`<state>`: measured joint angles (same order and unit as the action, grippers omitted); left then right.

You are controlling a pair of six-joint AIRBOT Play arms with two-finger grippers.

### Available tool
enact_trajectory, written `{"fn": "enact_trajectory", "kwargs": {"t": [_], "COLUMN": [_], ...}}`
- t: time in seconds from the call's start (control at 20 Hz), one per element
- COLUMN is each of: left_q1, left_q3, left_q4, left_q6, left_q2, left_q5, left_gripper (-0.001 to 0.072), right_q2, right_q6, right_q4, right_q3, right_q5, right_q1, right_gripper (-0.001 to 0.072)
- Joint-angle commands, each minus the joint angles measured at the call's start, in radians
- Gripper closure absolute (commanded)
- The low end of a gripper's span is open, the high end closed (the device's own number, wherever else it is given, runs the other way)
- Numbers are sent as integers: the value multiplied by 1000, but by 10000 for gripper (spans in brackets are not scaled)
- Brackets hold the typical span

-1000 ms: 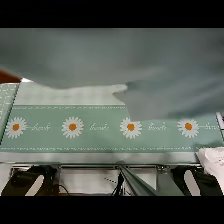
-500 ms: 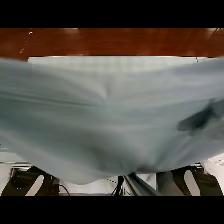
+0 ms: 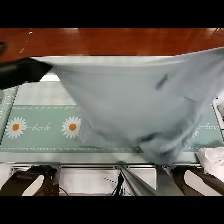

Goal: Fold the shirts.

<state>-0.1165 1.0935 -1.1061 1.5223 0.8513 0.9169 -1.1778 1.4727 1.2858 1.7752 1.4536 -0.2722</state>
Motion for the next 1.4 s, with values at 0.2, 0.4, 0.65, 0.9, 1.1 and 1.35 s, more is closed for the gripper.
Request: {"fn": "enact_trajectory", "kwargs": {"t": [0.2, 0.4, 0.65, 0.9, 1.1, 1.35], "left_q1": [0, 0, -11, -12, 1, 84], "left_q3": [40, 76, 75, 75, 76, 143], "left_q4": [8, 8, 8, 8, 7, 3], "left_q6": [-19, -18, -18, -18, -19, -19], "left_q2": [439, 561, 682, 735, 716, 702], "left_q5": [-430, -642, -661, -588, -372, 43], "left_gripper": [684, 683, 683, 683, 682, -13], "right_q2": [-383, -504, -628, -670, -639, -542], "right_q6": [-15, 42, 42, 42, 39, -77], "right_q4": [-19, -19, -23, -18, 12, 89], "right_q3": [1, 1, 1, 1, 1, 1], "right_q5": [-451, -662, -671, -554, -391, -200], "right_q1": [126, 126, 126, 126, 124, 103], "right_gripper": [689, 689, 689, 689, 687, 361]}}
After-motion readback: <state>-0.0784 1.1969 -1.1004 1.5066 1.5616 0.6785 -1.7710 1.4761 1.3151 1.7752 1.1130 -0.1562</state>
